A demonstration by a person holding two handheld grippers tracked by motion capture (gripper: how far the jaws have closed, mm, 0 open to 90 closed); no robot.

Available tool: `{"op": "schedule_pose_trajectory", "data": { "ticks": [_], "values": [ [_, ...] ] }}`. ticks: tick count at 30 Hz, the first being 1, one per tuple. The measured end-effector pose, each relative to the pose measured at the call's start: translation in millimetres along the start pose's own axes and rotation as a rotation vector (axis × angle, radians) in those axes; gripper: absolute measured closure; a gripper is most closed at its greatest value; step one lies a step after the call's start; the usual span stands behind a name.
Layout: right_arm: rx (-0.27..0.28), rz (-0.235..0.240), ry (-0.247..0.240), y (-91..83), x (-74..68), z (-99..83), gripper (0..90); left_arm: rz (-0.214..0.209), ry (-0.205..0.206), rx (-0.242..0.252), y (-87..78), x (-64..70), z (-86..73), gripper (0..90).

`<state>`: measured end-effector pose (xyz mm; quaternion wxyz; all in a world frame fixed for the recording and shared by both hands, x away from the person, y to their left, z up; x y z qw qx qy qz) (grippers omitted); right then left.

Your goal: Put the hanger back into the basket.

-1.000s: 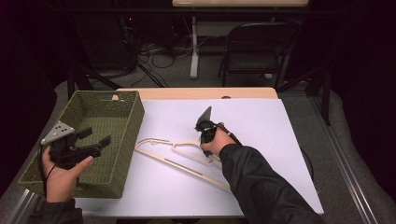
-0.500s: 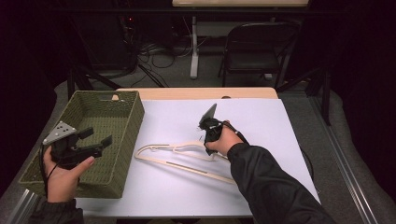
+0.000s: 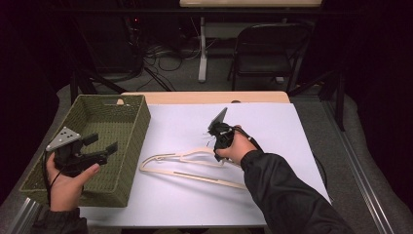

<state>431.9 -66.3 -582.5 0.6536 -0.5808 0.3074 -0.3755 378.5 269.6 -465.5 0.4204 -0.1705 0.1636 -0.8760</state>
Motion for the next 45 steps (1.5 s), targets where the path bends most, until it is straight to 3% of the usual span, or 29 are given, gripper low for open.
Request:
{"op": "schedule_pose_trajectory", "data": {
  "ticks": [2, 3, 4, 5, 6, 7, 8, 10, 11, 12, 13, 14, 15, 16, 17, 21, 22, 23, 25, 27, 28, 31, 36, 39, 43, 44, 45],
  "values": [
    [0.006, -0.006, -0.004, -1.4, 0.7, -0.5, 78.0, 0.000, 0.001, -0.001, -0.1, 0.1, -0.2, 19.5],
    [0.053, 0.019, 0.008, -1.3, -0.3, 1.3, 78.0, 0.000, 0.001, -0.001, 0.0, 0.2, -0.2, 19.5],
    [0.053, 0.019, 0.008, -1.3, -0.3, 1.3, 78.0, 0.002, 0.001, -0.002, 0.2, 0.2, -0.3, 19.5],
    [0.106, 0.019, 0.045, -0.2, -1.3, 4.8, 78.0, 0.001, 0.002, -0.003, 0.8, 0.6, -0.3, 19.5],
    [0.011, 0.008, -0.011, -8.3, 4.8, -4.3, 78.0, -0.001, 0.005, -0.007, 1.3, 1.1, -0.6, 19.5],
    [0.193, 0.056, 0.050, -1.7, -0.1, 7.8, 78.0, -0.001, 0.006, -0.010, 1.9, 1.6, -0.9, 19.5],
    [-0.077, -0.006, -0.065, -20.4, 13.0, -16.1, 78.0, -0.003, 0.010, -0.015, 3.2, 2.6, -1.0, 19.5],
    [-0.074, -0.004, -0.067, -22.4, 13.2, -18.5, 78.0, -0.010, 0.014, -0.022, 5.0, 4.9, -0.9, 19.8],
    [0.064, 0.023, -0.032, -16.8, 7.2, -13.5, 77.9, -0.015, 0.020, -0.030, 6.1, 6.4, -0.7, 20.5],
    [0.064, 0.023, -0.032, -16.8, 7.2, -13.5, 77.9, -0.019, 0.023, -0.033, 7.4, 8.4, -0.5, 20.5],
    [0.127, 0.038, -0.015, -15.8, 4.3, -11.7, 77.9, -0.024, 0.026, -0.038, 8.6, 10.1, -0.5, 20.5],
    [0.226, 0.053, 0.000, -12.7, 1.3, -6.7, 77.9, -0.029, 0.034, -0.052, 10.2, 11.6, -1.0, 20.9],
    [0.169, 0.031, -0.044, -20.1, 3.9, -17.2, 77.9, -0.033, 0.036, -0.057, 11.5, 12.8, -1.1, 21.1],
    [0.169, 0.031, -0.044, -20.1, 3.9, -17.2, 77.9, -0.040, 0.038, -0.065, 13.2, 14.7, -1.1, 21.1],
    [0.156, 0.017, -0.076, -25.6, 3.6, -23.9, 77.9, -0.050, 0.045, -0.079, 15.7, 17.4, -1.2, 21.6],
    [0.159, 0.006, -0.114, -32.8, 1.1, -28.9, 77.9, -0.091, 0.069, -0.111, 23.9, 29.2, 1.0, 22.0],
    [0.171, -0.001, -0.128, -35.1, -0.2, -29.7, 77.9, -0.108, 0.078, -0.119, 26.5, 33.1, 1.7, 22.2],
    [0.218, 0.003, -0.131, -37.8, -5.4, -28.7, 77.9, -0.123, 0.082, -0.125, 29.0, 36.8, 2.3, 22.7],
    [0.238, 0.019, -0.144, -39.0, -8.5, -28.9, 77.9, -0.148, 0.095, -0.139, 33.6, 42.5, 2.8, 23.0],
    [0.210, -0.015, -0.177, -43.2, -8.6, -34.3, 77.9, -0.171, 0.095, -0.146, 37.5, 47.0, 3.1, 23.6],
    [0.255, -0.018, -0.187, -42.3, -10.8, -32.1, 77.9, -0.186, 0.094, -0.150, 39.9, 49.2, 2.8, 24.3],
    [0.293, -0.042, -0.244, -45.4, -12.0, -32.9, 77.9, -0.222, 0.088, -0.170, 45.0, 54.3, 0.0, 25.9],
    [0.383, -0.114, -0.309, -53.5, -8.6, -32.7, 77.9, -0.267, 0.103, -0.209, 52.8, 64.3, -5.6, 26.5],
    [0.426, -0.133, -0.336, -56.7, -8.9, -32.3, 77.9, -0.295, 0.113, -0.226, 57.2, 69.8, -7.8, 28.8],
    [0.474, -0.167, -0.400, -61.4, -13.5, -33.6, 77.9, -0.341, 0.106, -0.243, 63.1, 78.1, -10.3, 29.3],
    [0.490, -0.179, -0.427, -62.7, -17.5, -35.4, 77.9, -0.380, 0.095, -0.251, 65.9, 83.7, -11.8, 29.2],
    [0.502, -0.182, -0.447, -63.2, -19.0, -35.6, 77.9, -0.380, 0.095, -0.251, 65.9, 83.7, -11.8, 29.2]
  ]
}}
Point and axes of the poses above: each handheld gripper's, and its own axes: y roughly forward along the jaws, z roughly out of its top, x roughly to its right, the point moved 10 cm from there along y, roughly forward along the jaws, and after that the axes turned 10 degrees about -z, right-handed, at the moved point
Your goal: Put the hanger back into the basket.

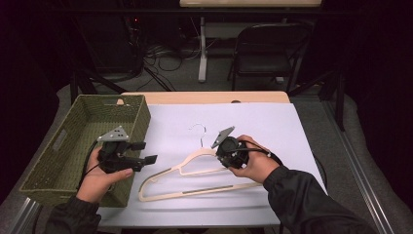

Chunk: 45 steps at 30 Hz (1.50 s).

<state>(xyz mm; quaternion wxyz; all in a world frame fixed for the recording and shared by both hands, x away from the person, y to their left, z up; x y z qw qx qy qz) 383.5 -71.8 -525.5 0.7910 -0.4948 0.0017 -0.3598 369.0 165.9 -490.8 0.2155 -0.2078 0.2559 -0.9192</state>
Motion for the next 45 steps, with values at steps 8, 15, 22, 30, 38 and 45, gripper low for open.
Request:
{"op": "schedule_pose_trajectory", "data": {
  "ticks": [8, 15, 22, 30, 38, 45],
  "values": [
    [0.066, -0.009, -0.052, -8.4, -4.0, 3.0, 77.9, -0.098, -0.014, -0.030, 21.9, 12.3, -2.0, 29.6],
    [0.094, 0.003, -0.082, -12.7, -6.3, 3.6, 77.9, -0.196, -0.031, -0.081, 43.7, 25.0, -9.0, 33.6],
    [0.101, 0.026, -0.094, -13.3, -11.4, 5.1, 77.9, -0.301, -0.058, -0.131, 60.7, 35.3, -17.5, 41.1],
    [0.117, 0.033, -0.106, -12.2, -13.4, 7.7, 77.8, -0.423, -0.156, -0.161, 72.0, 45.0, -27.4, 48.7],
    [0.120, 0.024, -0.113, -11.1, -12.5, 9.4, 77.8, -0.449, -0.174, -0.182, 74.5, 47.1, -31.0, 54.0],
    [0.130, 0.019, -0.119, -10.7, -12.3, 11.2, 77.8, -0.447, -0.172, -0.181, 72.9, 47.1, -31.5, 56.7]
  ]
}}
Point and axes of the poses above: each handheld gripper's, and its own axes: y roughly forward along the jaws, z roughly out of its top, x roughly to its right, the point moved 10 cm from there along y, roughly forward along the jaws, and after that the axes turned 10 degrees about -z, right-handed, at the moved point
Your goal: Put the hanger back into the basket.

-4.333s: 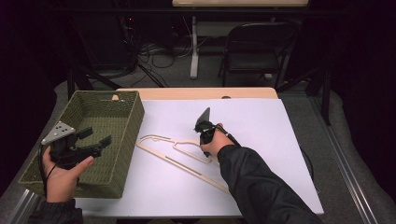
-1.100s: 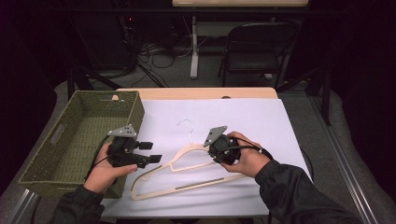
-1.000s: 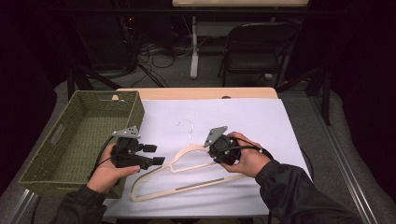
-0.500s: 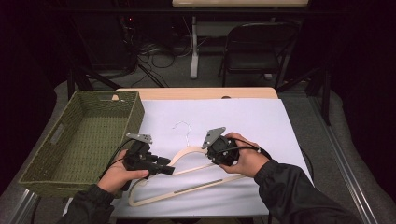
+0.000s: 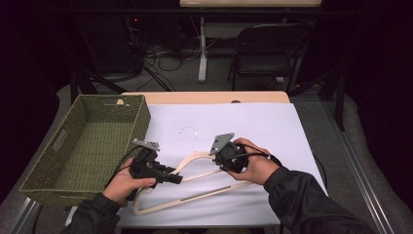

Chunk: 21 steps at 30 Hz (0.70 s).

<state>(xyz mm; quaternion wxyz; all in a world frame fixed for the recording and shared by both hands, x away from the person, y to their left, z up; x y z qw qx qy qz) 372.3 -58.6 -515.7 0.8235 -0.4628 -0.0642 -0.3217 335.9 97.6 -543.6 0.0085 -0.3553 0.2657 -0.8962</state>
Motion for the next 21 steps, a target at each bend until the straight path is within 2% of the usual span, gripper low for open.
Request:
{"op": "schedule_pose_trajectory", "data": {
  "ticks": [5, 9, 14, 19, 21],
  "values": [
    [0.010, -0.008, -0.006, -0.5, 0.1, 1.0, 77.7, 0.017, 0.020, -0.004, -0.5, -0.7, -0.3, 61.0],
    [0.018, -0.007, -0.019, -1.2, 0.8, 0.9, 77.7, 0.012, 0.017, -0.012, -0.9, -0.4, -1.1, 67.7],
    [0.021, -0.003, -0.038, -3.0, 0.3, 0.2, 77.5, -0.006, 0.008, -0.027, 0.8, 1.5, -2.9, 71.3],
    [0.035, 0.007, -0.046, -3.9, -1.4, 1.0, 77.4, 0.027, 0.008, -0.026, -1.6, -3.1, -3.7, 81.4],
    [0.039, 0.006, -0.053, -4.0, -2.3, 1.7, 77.6, 0.034, 0.004, -0.015, -3.0, -3.9, -2.8, 80.8]
  ]
}}
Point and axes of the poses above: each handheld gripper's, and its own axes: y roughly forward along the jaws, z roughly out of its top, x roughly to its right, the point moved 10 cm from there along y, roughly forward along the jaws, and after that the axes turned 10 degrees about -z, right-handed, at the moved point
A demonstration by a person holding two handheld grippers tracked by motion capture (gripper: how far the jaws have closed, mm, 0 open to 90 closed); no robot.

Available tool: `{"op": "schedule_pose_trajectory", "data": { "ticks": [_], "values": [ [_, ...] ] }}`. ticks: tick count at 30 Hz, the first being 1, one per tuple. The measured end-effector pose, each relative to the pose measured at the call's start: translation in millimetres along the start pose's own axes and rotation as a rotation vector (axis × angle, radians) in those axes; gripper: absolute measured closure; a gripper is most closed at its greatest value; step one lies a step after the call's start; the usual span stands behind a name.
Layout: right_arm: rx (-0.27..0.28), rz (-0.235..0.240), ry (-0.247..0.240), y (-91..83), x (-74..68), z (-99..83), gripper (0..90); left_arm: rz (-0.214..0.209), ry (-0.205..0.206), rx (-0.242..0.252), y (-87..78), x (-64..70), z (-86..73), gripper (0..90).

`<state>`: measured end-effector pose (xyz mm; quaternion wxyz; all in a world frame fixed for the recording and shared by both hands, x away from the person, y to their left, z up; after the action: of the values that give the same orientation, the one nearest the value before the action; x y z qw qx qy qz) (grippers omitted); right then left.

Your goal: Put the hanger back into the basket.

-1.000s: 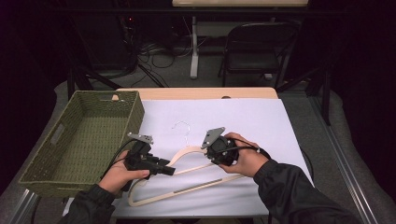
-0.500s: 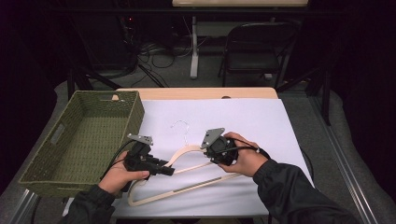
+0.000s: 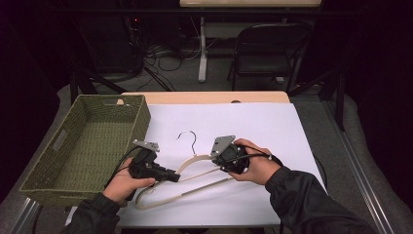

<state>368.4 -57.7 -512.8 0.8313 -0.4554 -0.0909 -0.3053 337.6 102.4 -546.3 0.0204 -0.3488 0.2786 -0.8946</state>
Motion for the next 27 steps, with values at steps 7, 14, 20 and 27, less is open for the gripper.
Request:
{"op": "schedule_pose_trajectory", "data": {
  "ticks": [7, 14, 20, 27],
  "values": [
    [0.008, -0.008, -0.005, 0.2, 2.5, 0.3, 76.7, -0.023, 0.032, -0.018, 1.8, 10.2, 0.5, 85.2],
    [-0.001, 0.001, 0.006, 1.8, 4.4, -1.7, 75.4, -0.062, 0.045, -0.018, 3.5, 15.7, 2.1, 87.5],
    [-0.003, 0.006, 0.026, 1.2, 5.1, -1.3, 74.9, -0.068, 0.049, -0.001, 2.9, 16.9, 2.7, 87.7],
    [0.007, 0.001, 0.046, 1.6, 9.3, 0.6, 72.9, -0.052, 0.053, 0.021, 2.2, 18.8, 4.8, 87.7]
  ]
}}
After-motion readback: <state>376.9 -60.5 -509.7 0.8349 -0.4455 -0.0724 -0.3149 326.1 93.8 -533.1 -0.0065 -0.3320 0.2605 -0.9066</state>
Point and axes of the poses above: each handheld gripper's, and its own axes: y roughly forward along the jaws, z roughly out of its top, x roughly to its right, the point moved 10 cm from there along y, roughly forward along the jaws, and after that the axes turned 10 degrees about -z, right-handed, at the moved point
